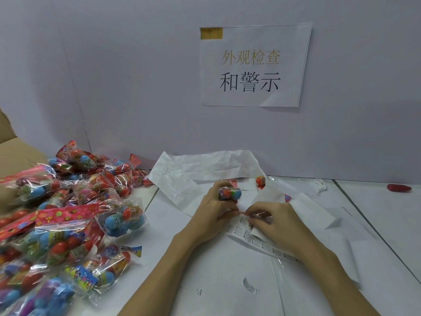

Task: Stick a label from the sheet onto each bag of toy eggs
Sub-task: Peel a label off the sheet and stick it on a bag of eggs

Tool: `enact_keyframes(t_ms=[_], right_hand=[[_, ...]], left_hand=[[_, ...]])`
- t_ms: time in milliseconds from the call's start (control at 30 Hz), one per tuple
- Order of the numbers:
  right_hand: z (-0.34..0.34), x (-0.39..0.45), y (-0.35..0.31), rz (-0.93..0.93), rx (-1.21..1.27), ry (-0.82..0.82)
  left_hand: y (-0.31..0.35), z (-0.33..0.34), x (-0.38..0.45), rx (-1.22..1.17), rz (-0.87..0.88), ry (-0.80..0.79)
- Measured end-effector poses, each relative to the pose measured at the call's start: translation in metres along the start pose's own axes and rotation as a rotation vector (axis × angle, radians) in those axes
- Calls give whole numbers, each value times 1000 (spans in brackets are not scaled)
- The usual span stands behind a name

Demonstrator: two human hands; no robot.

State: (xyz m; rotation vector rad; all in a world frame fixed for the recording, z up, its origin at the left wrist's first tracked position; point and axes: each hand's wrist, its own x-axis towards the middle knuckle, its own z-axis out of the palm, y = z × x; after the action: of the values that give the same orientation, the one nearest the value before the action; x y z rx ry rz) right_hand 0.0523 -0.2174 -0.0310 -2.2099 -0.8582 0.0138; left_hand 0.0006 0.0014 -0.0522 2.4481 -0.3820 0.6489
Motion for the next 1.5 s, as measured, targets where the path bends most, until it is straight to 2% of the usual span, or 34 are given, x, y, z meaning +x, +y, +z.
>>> enact_keyframes(t_ms=[267,600,833,1000,1233,1500], right_hand=[[9,4,3,-11,-87,-27],[10,5,4,-2,-95,-21],[1,0,-4,-34,-90,-40],[0,-2,-3,2,25,9],[12,4,-1,4,-57,7],[4,0,-2,-41,-81,4]], left_hand=[[0,-4,-3,-236,-118,-33],[-3,-2,-1,-106,-21,-29],[-4,0,-1,-73,-26,-34],[-6,1,0,-37,5,-24],[-7,2,-3,-190,-77,-9],[-5,1,-2,-98,0,-22]])
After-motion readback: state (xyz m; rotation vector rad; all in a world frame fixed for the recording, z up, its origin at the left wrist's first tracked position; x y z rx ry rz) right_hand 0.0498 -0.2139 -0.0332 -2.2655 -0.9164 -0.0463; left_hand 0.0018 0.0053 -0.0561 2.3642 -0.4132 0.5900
